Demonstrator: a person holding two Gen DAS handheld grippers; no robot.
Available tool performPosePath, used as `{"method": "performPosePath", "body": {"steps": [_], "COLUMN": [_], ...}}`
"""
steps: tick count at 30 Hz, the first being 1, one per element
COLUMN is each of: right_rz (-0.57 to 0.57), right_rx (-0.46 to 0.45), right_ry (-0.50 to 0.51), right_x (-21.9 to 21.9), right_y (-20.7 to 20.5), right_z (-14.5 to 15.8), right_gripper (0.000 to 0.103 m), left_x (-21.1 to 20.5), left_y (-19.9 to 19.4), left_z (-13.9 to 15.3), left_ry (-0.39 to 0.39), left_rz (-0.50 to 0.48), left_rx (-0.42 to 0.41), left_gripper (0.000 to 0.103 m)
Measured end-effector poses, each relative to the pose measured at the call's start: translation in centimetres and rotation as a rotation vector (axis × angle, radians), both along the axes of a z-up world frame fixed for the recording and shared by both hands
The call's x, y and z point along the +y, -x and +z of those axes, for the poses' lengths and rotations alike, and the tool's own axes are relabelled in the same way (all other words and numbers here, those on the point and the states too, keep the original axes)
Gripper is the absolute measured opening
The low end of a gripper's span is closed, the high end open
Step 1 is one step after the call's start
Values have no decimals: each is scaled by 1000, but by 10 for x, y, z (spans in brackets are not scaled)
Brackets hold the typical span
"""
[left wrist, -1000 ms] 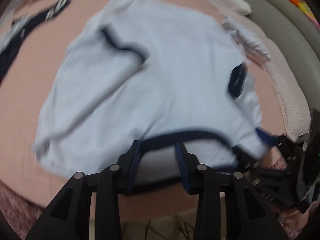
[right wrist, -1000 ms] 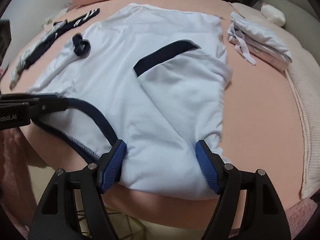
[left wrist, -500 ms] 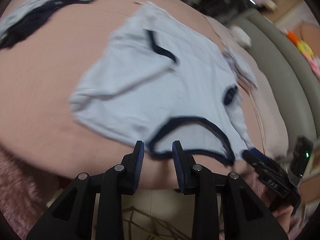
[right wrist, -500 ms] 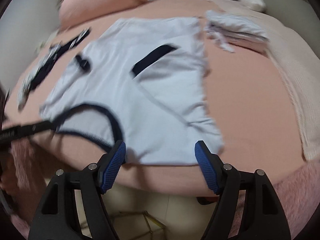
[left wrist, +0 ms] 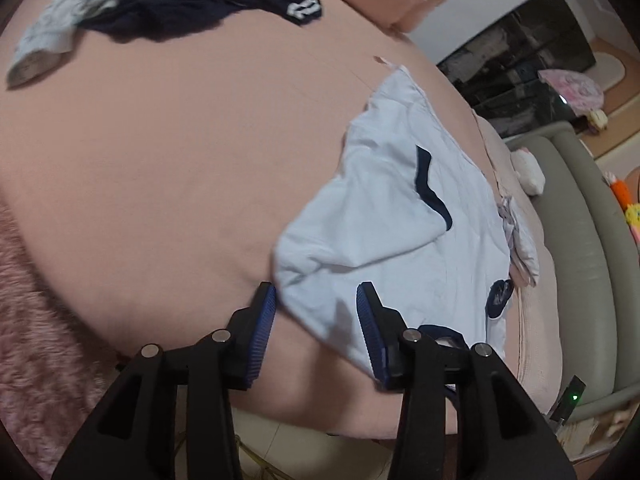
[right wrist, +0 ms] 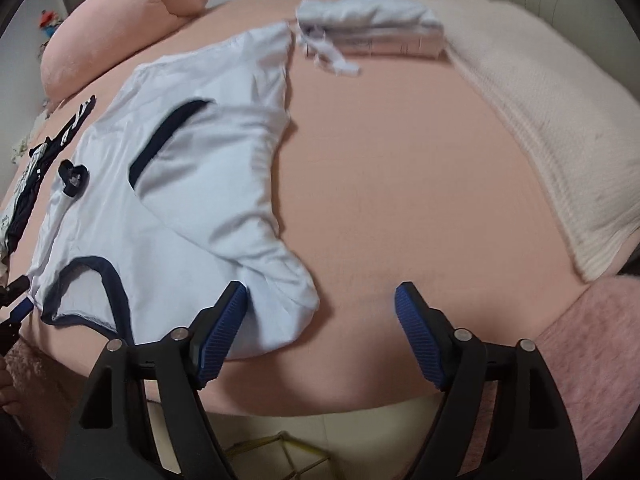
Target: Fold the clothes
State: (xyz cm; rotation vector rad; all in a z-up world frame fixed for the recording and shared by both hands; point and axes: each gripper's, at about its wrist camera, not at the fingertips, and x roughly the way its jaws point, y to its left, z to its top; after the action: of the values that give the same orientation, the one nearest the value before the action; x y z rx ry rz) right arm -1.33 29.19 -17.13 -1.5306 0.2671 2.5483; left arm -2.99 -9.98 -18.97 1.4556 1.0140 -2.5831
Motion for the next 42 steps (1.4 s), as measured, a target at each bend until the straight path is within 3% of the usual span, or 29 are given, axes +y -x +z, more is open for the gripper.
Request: {"method": "performPosePath", "body": {"steps": [4, 8, 9, 11, 13, 15, 17, 19, 20, 21, 22, 23, 24, 25, 31, 34, 37, 38, 40, 42], "right_rz": [21, 38, 40, 76, 128, 170, 197, 197, 197, 201, 212, 234, 253, 268, 332, 280, 182, 154, 112, 81], "right_rx": [4, 4, 2, 5, 11, 22, 33, 42, 44, 46, 49, 56, 64, 75, 131, 125, 88, 72, 42, 38], "right_ry": [-54, -123, -120, -90, -58, -63, -73, -89, -94, -102, -99, -79, -56, -31, 2, -3, 11, 23, 62, 62], "right_x": [-7, -16, -17, -20, -24, -32, -40, -43, -44, -47, -50, -52, -53, -55, -67, -57, -38, -31, -21, -16], "right_y": [11, 24, 24, 20, 14, 10, 9, 14, 17, 18, 19, 18, 16, 12, -20, -22, -18, -15, -11, -11], "right_z": [-7, -15, -14, -9, -3, -1, -1, -4, -6, -7, -7, -5, -2, 1, 22, 25, 17, 13, 6, 5], "right_gripper": [94, 99, 96, 78, 47, 37, 36, 45, 47, 47, 39, 29, 13, 11, 8, 8, 9, 11, 28, 37], "left_x": [4, 10, 12, 13, 13, 10, 8, 10, 13, 17, 19, 20, 21, 21, 12, 4, -9, -11, -13, -12], "left_y": [8, 11, 9, 6, 3, 4, 9, 14, 16, 16, 16, 13, 10, 7, -14, -20, -16, -15, -15, -19], "left_z": [1, 2, 4, 5, 5, 2, -2, -3, -2, 0, 3, 7, 11, 15, 31, 27, 14, 11, 4, 4], "left_ry": [60, 98, 105, 100, 83, 46, 12, 16, 40, 72, 99, 107, 108, 110, 130, 118, 54, 26, -35, -37], "left_rz": [16, -7, -22, -49, -63, -53, -35, -31, -43, -53, -65, -73, -80, -86, -88, -78, -46, -36, -23, -22], "left_rx": [22, 33, 36, 34, 30, 30, 28, 32, 33, 32, 32, 39, 48, 58, 61, 25, -7, -16, -35, -39], "left_gripper": [44, 45, 39, 22, 21, 24, 32, 34, 33, 22, 9, 4, 4, 4, 4, 4, 4, 6, 7, 11]}}
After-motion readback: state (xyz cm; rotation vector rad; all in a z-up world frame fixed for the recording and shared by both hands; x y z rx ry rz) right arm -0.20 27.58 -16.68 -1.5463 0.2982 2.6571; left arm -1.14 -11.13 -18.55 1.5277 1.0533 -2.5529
